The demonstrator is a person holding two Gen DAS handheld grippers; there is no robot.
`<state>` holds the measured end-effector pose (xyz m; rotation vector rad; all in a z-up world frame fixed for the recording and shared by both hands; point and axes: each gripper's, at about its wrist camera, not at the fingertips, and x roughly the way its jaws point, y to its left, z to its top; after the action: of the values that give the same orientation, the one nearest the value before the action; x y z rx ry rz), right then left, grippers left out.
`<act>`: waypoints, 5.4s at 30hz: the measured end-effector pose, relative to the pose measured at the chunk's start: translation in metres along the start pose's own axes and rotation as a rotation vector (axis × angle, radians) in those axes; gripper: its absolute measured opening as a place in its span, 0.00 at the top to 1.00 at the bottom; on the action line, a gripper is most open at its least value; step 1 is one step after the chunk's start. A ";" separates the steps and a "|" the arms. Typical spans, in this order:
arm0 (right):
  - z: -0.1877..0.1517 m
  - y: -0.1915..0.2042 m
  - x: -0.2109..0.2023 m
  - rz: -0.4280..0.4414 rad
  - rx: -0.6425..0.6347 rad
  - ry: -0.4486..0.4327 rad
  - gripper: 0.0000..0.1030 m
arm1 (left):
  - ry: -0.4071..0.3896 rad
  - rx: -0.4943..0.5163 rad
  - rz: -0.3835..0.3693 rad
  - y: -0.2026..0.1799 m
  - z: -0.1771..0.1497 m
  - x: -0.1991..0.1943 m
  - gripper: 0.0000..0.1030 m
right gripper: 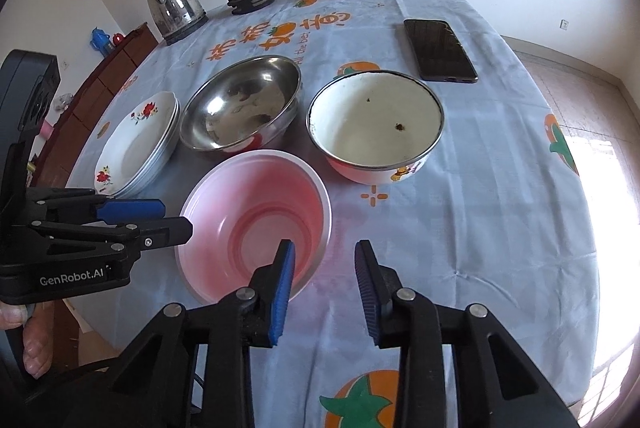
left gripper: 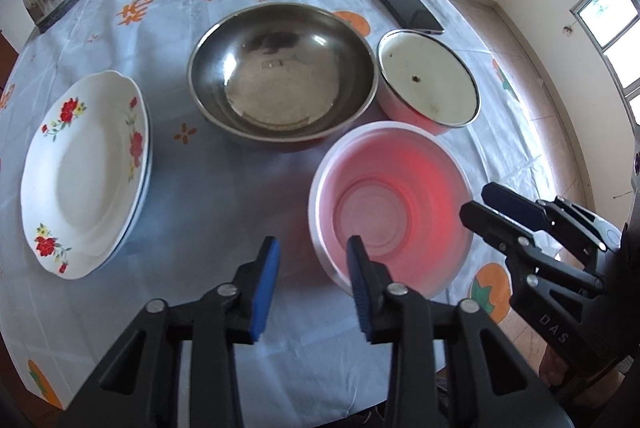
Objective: Organize plates and bowls
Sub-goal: 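Move both grippers to the rim of the pink plastic basin, then close both grippers on the pink basin rim, then lift and carry the pink basin with both grippers over the steel bowl, then lower the pink basin into the steel bowl with both grippers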
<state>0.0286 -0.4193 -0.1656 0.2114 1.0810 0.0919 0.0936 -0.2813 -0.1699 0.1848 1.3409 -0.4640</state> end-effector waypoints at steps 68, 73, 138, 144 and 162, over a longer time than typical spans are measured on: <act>0.069 0.038 -0.040 0.034 0.002 -0.168 0.87 | -0.127 0.082 -0.026 0.026 0.047 -0.064 0.90; 0.076 0.038 -0.037 0.030 0.002 -0.169 0.87 | -0.127 0.080 -0.026 0.028 0.051 -0.063 0.90; 0.111 0.035 0.013 -0.002 -0.003 -0.092 0.87 | -0.082 0.008 -0.040 0.054 0.085 -0.037 0.90; 0.116 0.036 0.024 0.000 -0.010 -0.066 0.87 | -0.069 -0.002 -0.030 0.058 0.087 -0.032 0.90; 0.118 0.035 0.040 0.004 -0.011 -0.017 0.87 | -0.033 -0.019 -0.034 0.064 0.090 -0.018 0.90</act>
<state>0.1530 -0.3928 -0.1394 0.2039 1.0630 0.0995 0.1989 -0.2551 -0.1405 0.1386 1.3173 -0.4805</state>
